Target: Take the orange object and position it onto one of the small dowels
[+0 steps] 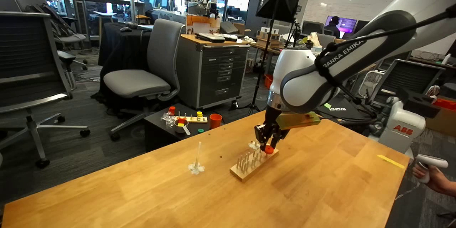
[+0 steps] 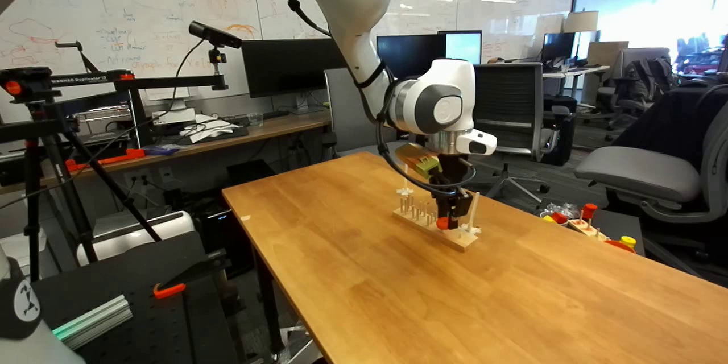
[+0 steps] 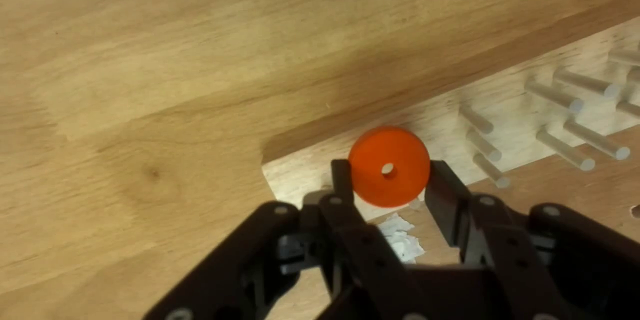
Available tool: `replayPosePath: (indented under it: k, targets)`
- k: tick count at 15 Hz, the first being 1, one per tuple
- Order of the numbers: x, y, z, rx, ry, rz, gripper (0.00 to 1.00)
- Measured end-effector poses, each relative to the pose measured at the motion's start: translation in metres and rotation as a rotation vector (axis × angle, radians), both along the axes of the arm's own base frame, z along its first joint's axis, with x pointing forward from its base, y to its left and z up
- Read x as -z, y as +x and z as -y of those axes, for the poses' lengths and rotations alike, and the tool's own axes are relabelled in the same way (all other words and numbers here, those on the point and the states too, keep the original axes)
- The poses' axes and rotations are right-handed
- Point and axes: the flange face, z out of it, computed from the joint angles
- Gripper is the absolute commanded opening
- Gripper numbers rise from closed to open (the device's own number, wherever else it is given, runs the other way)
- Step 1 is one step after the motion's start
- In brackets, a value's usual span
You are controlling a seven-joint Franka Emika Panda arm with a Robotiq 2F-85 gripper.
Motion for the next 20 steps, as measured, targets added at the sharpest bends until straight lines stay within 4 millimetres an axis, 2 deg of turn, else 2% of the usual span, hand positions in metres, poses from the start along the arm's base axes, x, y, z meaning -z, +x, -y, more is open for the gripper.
replayPosePath:
  k: [12,20]
  targets:
    - [0.0009,-0.0012,-0.0054,0.003,0.013,-0.007,0.17]
    - [0.0018,-0.0017,-0.0022,0.017,0.019,-0.016,0.17]
